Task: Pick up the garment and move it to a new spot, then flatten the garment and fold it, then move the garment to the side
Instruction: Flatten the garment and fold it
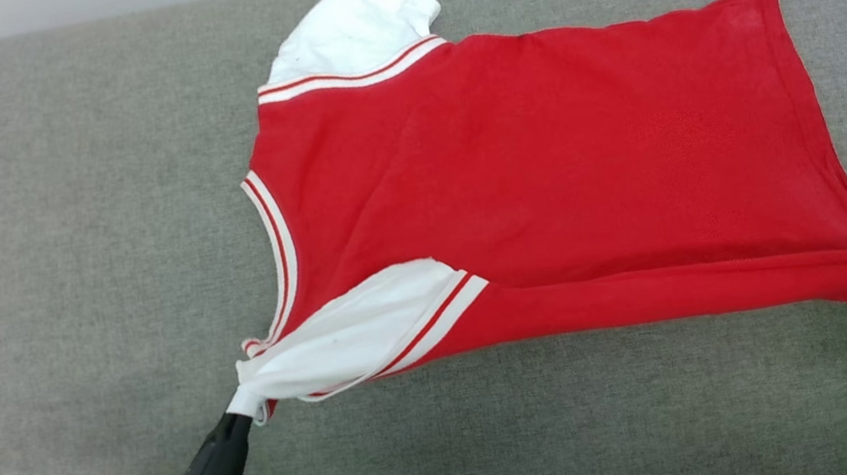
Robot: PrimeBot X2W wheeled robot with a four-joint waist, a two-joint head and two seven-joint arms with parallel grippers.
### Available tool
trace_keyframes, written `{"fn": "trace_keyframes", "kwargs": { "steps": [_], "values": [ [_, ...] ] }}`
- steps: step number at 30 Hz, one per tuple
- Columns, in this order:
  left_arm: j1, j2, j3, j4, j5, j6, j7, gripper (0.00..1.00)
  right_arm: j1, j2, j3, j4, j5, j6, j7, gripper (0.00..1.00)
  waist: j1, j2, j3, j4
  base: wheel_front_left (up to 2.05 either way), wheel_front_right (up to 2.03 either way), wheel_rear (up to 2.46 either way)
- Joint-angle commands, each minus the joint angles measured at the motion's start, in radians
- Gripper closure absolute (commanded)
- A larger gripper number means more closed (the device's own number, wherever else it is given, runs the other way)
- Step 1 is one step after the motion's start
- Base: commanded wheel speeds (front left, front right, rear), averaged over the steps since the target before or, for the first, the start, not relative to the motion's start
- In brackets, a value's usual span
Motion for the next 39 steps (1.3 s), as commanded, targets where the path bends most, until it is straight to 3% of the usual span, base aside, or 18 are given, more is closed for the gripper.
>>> {"fn": "trace_keyframes", "kwargs": {
  "steps": [1,11,24,39],
  "values": [
    [-0.002,0.001,0.005,-0.003,0.012,0.001,0.0,1.0,0.003,0.007,-0.004,-0.008,0.003,-0.001,0.003,1.0,0.0,0.0,0.005,-0.003,0.0,0.0,0.0],
    [-0.179,0.003,-0.037,0.104,0.044,0.001,0.015,1.0,-0.149,0.011,0.04,0.08,-0.022,-0.001,-0.018,1.0,0.0,0.0,0.046,-0.01,0.0,0.0,0.0],
    [-0.491,-0.054,-0.161,0.352,0.012,0.001,0.014,1.0,-0.346,0.009,0.072,0.298,-0.049,-0.001,-0.097,1.0,0.0,0.0,0.132,-0.023,0.0,0.0,0.0],
    [-0.581,-0.072,-0.277,0.598,0.048,0.001,0.002,1.0,-0.394,0.011,0.129,0.474,-0.055,-0.001,-0.212,1.0,0.0,0.0,0.182,-0.039,0.0,0.0,0.0]
  ]
}}
